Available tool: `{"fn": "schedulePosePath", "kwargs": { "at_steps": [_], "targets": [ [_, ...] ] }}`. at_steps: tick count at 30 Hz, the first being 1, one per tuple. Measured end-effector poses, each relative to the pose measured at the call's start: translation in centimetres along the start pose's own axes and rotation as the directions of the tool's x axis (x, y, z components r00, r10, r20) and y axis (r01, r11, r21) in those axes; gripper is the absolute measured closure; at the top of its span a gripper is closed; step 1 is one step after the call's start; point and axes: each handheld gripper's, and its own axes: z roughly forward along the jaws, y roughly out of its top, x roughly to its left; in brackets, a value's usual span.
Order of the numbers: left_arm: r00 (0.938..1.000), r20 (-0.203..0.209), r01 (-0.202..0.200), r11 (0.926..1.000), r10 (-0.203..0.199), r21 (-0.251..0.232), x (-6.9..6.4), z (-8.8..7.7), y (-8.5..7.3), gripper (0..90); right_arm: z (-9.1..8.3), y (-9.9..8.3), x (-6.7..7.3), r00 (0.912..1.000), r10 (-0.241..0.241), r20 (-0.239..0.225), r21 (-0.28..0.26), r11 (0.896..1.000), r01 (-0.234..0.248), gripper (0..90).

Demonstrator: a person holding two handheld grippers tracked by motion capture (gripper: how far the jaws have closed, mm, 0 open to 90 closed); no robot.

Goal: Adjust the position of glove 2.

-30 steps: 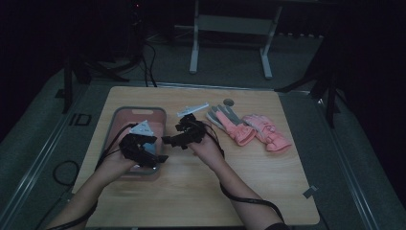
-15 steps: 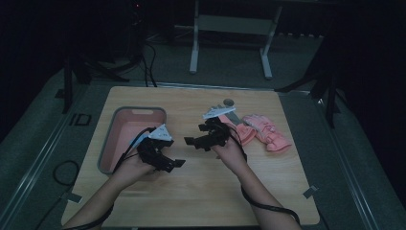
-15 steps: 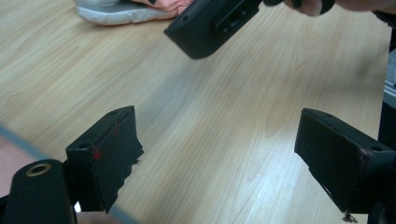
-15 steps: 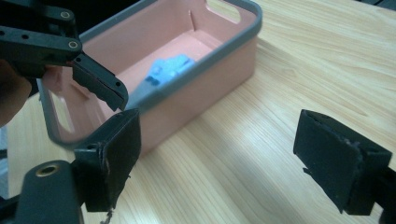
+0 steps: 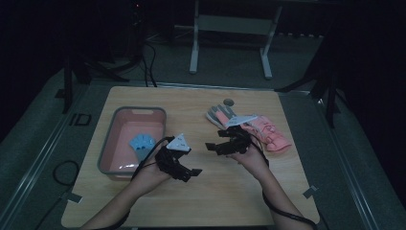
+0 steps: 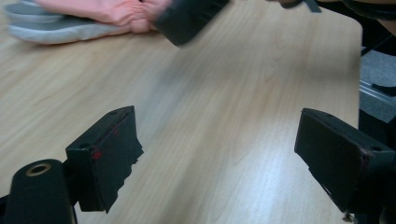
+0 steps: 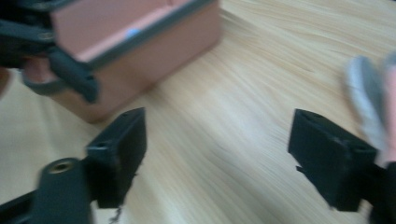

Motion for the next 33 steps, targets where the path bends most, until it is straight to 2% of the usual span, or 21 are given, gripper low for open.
{"fn": "schedulePosePath", "kwargs": {
  "at_steps": [2, 4, 5, 7, 9, 12, 15, 18, 22, 24, 25, 26, 27, 28, 29, 31, 33],
  "targets": [
    [0.9998, 0.018, 0.004, 0.9999, -0.004, -0.012, -0.5, 0.7, -0.3, 13.8, -0.5, -0.6, -0.7, 0.9998, 0.000, 0.020, -0.001, 1.000, 0.000, 30.0],
    [0.9991, 0.041, 0.011, 0.9998, -0.010, -0.018, -0.8, 1.3, -0.5, 13.8, -1.0, -1.1, -1.5, 0.9985, -0.008, 0.053, 0.007, 1.000, 0.008, 41.5],
    [0.9985, 0.054, 0.011, 0.9997, -0.010, -0.024, -1.1, 1.7, -0.7, 13.8, -1.2, -1.3, -1.9, 0.9969, -0.013, 0.078, 0.008, 1.000, 0.012, 41.6],
    [0.9967, 0.081, 0.008, 0.9997, -0.006, -0.024, -1.5, 2.3, -0.9, 13.8, -1.6, -1.8, -2.7, 0.9949, -0.007, 0.101, 0.013, 1.000, 0.005, 50.8],
    [0.9956, 0.094, -0.003, 0.9998, 0.005, -0.021, -1.9, 3.0, -1.2, 13.8, -2.0, -2.3, -3.7, 0.9907, 0.005, 0.136, 0.014, 1.000, -0.007, 50.9],
    [0.9937, 0.110, -0.021, 0.9997, 0.022, -0.008, -2.4, 3.8, -1.8, 13.8, -2.4, -2.9, -5.2, 0.9867, 0.018, 0.162, -0.005, 1.000, -0.017, 55.4],
    [0.9917, 0.129, 0.003, 0.9999, -0.001, -0.011, -2.7, 4.5, -2.7, 13.8, -2.7, -3.1, -6.6, 0.9818, 0.009, 0.190, -0.009, 1.000, -0.007, 59.7],
    [0.9915, 0.129, 0.022, 0.9996, -0.020, -0.016, -3.0, 5.1, -3.5, 13.8, -2.6, -2.8, -8.3, 0.9771, 0.035, 0.210, -0.017, 0.999, -0.032, 64.9],
    [0.9929, 0.117, 0.021, 0.9997, -0.020, -0.011, -3.4, 5.7, -4.6, 7.8, -1.8, -2.2, -10.0, 0.9748, 0.054, 0.217, -0.001, 0.998, -0.056, 69.5],
    [0.9924, 0.118, 0.036, 0.9991, -0.034, -0.020, -3.5, 6.0, -5.1, 1.9, -1.1, -1.8, -10.7, 0.9711, 0.049, 0.234, 0.016, 0.998, -0.055, 69.6],
    [0.9924, 0.118, 0.036, 0.9991, -0.034, -0.020, -3.5, 6.0, -5.1, 1.8, -0.7, -1.7, -11.0, 0.9715, 0.051, 0.232, 0.020, 0.998, -0.057, 69.6],
    [0.9934, 0.111, 0.029, 0.9994, -0.027, -0.016, -3.6, 6.1, -5.3, 1.8, -0.7, -1.7, -11.0, 0.9715, 0.051, 0.232, 0.020, 0.998, -0.057, 69.6],
    [0.9966, 0.082, 0.006, 0.9999, -0.005, -0.016, -3.8, 6.3, -5.7, 1.8, 0.0, -1.3, -11.8, 0.9700, 0.066, 0.234, 0.017, 0.997, -0.072, 68.1],
    [0.9975, 0.071, 0.000, 0.9998, 0.002, -0.020, -3.8, 6.3, -5.9, 1.8, 0.2, -1.2, -12.0, 0.9691, 0.065, 0.238, 0.018, 0.997, -0.071, 66.1],
    [0.9975, 0.071, 0.000, 0.9998, 0.002, -0.020, -3.8, 6.3, -5.9, 1.8, 0.5, -1.0, -12.3, 0.9700, 0.062, 0.235, 0.018, 0.998, -0.068, 64.5],
    [0.9976, 0.068, -0.007, 0.9995, 0.009, -0.032, -3.9, 6.3, -6.2, 1.8, 1.1, -0.7, -12.9, 0.9652, 0.050, 0.257, 0.026, 0.998, -0.059, 62.5],
    [0.9976, 0.069, -0.007, 0.9993, 0.009, -0.035, -3.9, 6.2, -6.3, 1.8, 1.7, -0.5, -13.5, 0.9638, 0.059, 0.260, 0.045, 0.996, -0.073, 62.4]
  ]
}}
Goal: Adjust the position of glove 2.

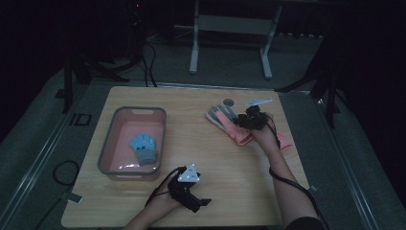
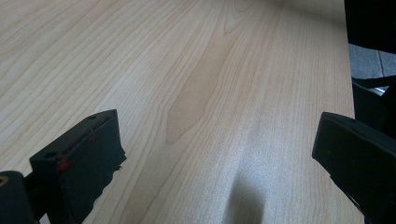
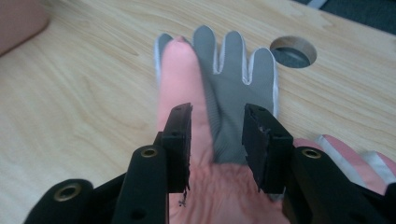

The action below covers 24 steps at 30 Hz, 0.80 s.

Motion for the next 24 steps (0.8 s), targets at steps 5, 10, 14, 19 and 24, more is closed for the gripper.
{"fn": "schedulePosePath", "kwargs": {
  "at_steps": [5, 10, 14, 19, 24],
  "targets": [
    [0.9999, 0.011, 0.014, 0.9998, -0.013, -0.012, 0.1, -0.1, -0.2, 1.8, 2.0, 0.0, -0.6, 0.9998, -0.005, 0.019, 0.075, 0.997, 0.004, 63.3],
    [1.0000, 0.000, -0.001, 1.0000, 0.001, -0.004, 0.0, 0.0, -0.4, 1.8, 2.9, -0.4, -0.4, 0.9985, -0.034, 0.044, 0.107, 0.994, 0.029, 69.3],
    [1.0000, -0.004, 0.007, 0.9999, -0.007, -0.009, 0.1, -0.1, -0.6, 1.8, 3.5, -0.3, 0.0, 0.9943, -0.091, 0.056, 0.164, 0.983, 0.080, 80.3],
    [0.9999, -0.008, 0.014, 0.9997, -0.014, -0.021, 0.2, -0.2, -0.7, 1.8, 3.2, -0.3, -0.1, 0.9982, -0.037, 0.048, 0.142, 0.989, 0.030, 89.7],
    [0.9998, -0.015, 0.014, 0.9993, -0.014, -0.034, 0.3, -0.4, -0.6, 1.8, 1.8, 0.2, 0.8, 0.9970, 0.058, 0.050, 0.104, 0.993, -0.063, 90.0]
  ]
}}
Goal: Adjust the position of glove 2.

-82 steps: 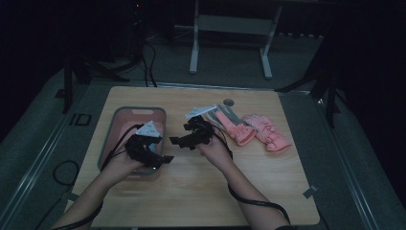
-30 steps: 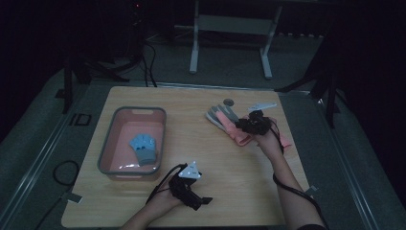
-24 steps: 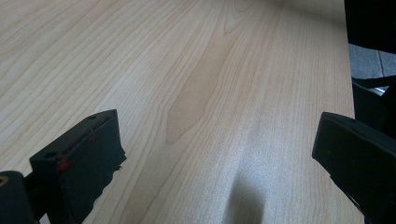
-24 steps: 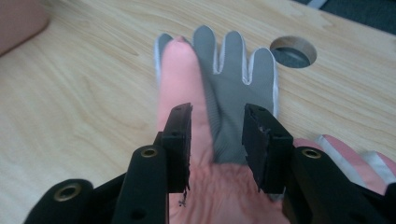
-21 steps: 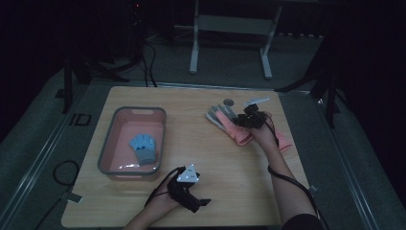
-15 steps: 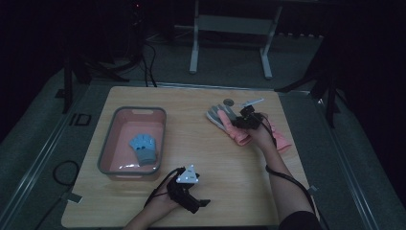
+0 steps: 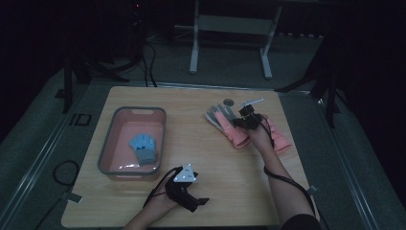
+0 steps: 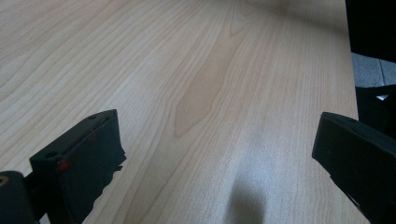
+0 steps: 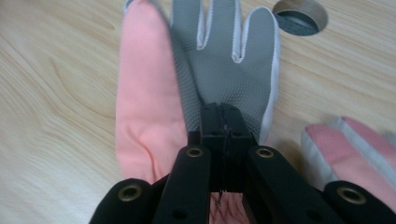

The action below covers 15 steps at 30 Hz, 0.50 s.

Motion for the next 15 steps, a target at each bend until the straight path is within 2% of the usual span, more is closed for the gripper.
{"fn": "schedulePosePath", "kwargs": {
  "at_steps": [4, 6, 11, 12, 15],
  "targets": [
    [0.9999, -0.013, 0.001, 1.0000, -0.001, -0.006, 0.0, -0.1, 0.0, 1.8, -1.9, -0.1, 1.3, 0.9968, 0.080, -0.003, -0.045, 0.996, -0.080, 90.0],
    [0.9999, -0.014, 0.001, 1.0000, -0.001, -0.010, 0.0, -0.2, 0.0, 1.8, -3.1, -0.2, 2.2, 0.9923, 0.123, -0.011, -0.070, 0.990, -0.124, 90.0],
    [0.9997, -0.020, -0.013, 0.9999, 0.013, -0.011, 0.0, -0.4, 0.1, 1.8, -5.8, -1.0, 4.7, 0.9812, 0.193, 0.000, -0.111, 0.975, -0.192, 90.0],
    [0.9996, -0.025, -0.016, 0.9997, 0.015, -0.017, 0.0, -0.5, 0.1, 1.8, -6.3, -1.3, 5.5, 0.9811, 0.193, 0.016, -0.118, 0.975, -0.190, 90.0],
    [0.9992, -0.035, -0.020, 0.9995, 0.019, -0.024, 0.0, -0.6, 0.1, 1.8, -7.4, -2.0, 7.0, 0.9747, 0.223, 0.020, -0.143, 0.965, -0.218, 90.0]
  ]
}}
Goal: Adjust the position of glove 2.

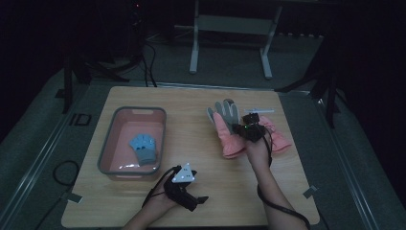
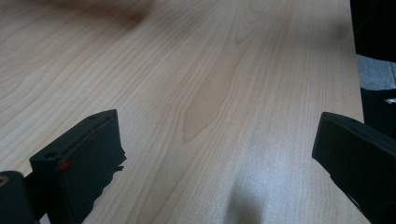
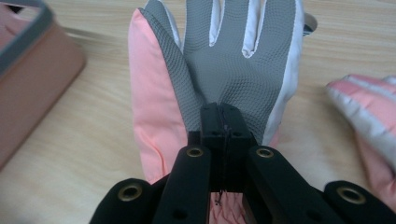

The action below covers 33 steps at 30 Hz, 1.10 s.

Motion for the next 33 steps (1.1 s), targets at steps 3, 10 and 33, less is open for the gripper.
{"fn": "schedulePosePath", "kwargs": {
  "at_steps": [3, 10, 33],
  "targets": [
    [1.0000, -0.006, -0.007, 0.9999, 0.007, -0.008, -0.1, -0.2, 0.0, 1.8, -1.0, -1.1, 1.0, 0.9992, 0.039, 0.007, -0.021, 0.999, -0.039, 90.0],
    [0.9989, -0.039, -0.025, 0.9997, 0.025, 0.005, -0.1, 0.0, -0.3, 1.8, -1.9, -3.7, 2.2, 0.9938, 0.110, 0.019, -0.047, 0.993, -0.109, 90.0],
    [0.9996, -0.029, 0.002, 0.9998, -0.001, 0.019, -0.2, 0.1, -0.9, 1.8, 1.3, -6.3, 0.7, 0.9889, 0.129, 0.074, 0.034, 0.991, -0.132, 72.2]
  ]
}}
